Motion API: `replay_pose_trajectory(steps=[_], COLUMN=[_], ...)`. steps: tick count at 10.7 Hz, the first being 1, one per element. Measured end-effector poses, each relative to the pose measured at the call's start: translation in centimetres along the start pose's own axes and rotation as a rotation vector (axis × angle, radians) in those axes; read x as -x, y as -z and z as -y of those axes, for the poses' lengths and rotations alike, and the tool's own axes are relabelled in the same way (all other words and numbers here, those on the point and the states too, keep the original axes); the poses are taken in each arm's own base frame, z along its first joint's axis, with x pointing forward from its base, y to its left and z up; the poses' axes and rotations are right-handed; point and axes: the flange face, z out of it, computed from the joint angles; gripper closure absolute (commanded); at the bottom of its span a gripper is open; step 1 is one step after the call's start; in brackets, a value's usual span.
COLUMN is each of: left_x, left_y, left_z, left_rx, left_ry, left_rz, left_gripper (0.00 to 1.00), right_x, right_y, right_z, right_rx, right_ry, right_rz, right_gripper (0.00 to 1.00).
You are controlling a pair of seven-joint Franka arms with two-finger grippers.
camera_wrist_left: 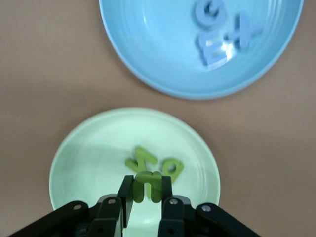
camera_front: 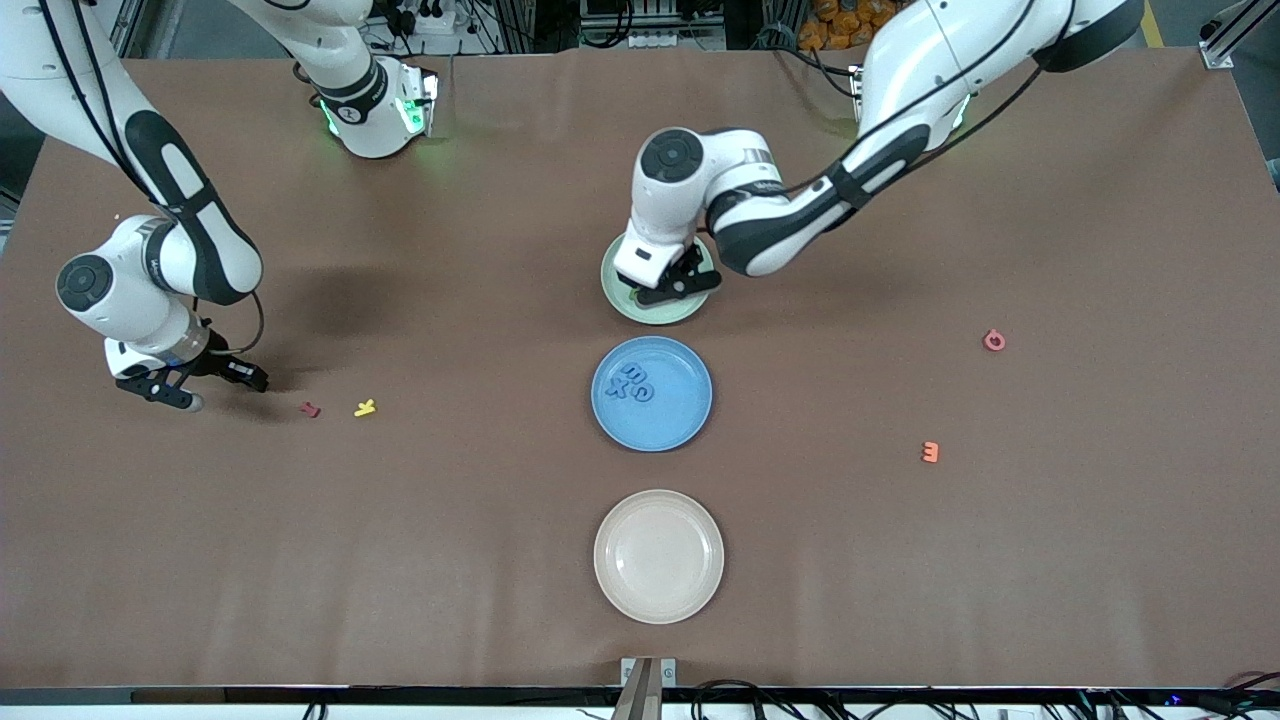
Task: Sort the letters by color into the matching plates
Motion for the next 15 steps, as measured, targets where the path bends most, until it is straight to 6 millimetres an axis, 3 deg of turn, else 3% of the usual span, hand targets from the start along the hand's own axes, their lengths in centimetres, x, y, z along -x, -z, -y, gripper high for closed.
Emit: replay_pose_trajectory(steps=[2, 4, 6, 7, 9, 11, 13, 15], left_x=[3.6, 5.3, 6.6, 6.9, 6.2, 4.2, -0.7, -5.8], left_y=[-0.5, -0.8, -1.3, -1.4, -1.3, -1.0, 0.6, 2.8], left_z=[-1.0, -1.4, -1.5, -1.6, -1.5, -1.1, 0.1, 2.0], left_rx=[-0.028, -0.038, -0.048, -0.05, -0.048, -0.041, -0.021, 0.002], left_ry=[-0.022, 0.015, 0.027, 0.026, 0.038, 0.04, 0.045, 0.036], left_rz=[0.001, 0.001, 0.004, 0.004, 0.002, -0.005, -0.027, -0.056], left_gripper=[1.0, 0.98, 0.23, 0.0, 0.0, 0.0, 0.0, 0.0], right_x=[0.0, 0.0, -0.1, -0.1, -0.1, -0.6, -2.3, -4.4], right_y=[0.1, 0.1, 0.2, 0.2, 0.2, 0.7, 2.5, 5.8], right_z=[0.2, 0.2, 0.3, 0.3, 0.3, 0.7, 2.5, 6.2], right_rx=[-0.001, -0.002, -0.002, -0.002, -0.002, -0.004, -0.001, 0.004], right_ry=[0.002, 0.003, 0.005, 0.008, 0.021, 0.035, 0.059, 0.034], right_rz=[-0.002, -0.003, -0.004, -0.005, -0.005, -0.016, 0.023, 0.047], right_gripper=[0.63, 0.7, 0.75, 0.75, 0.78, 0.79, 0.78, 0.78])
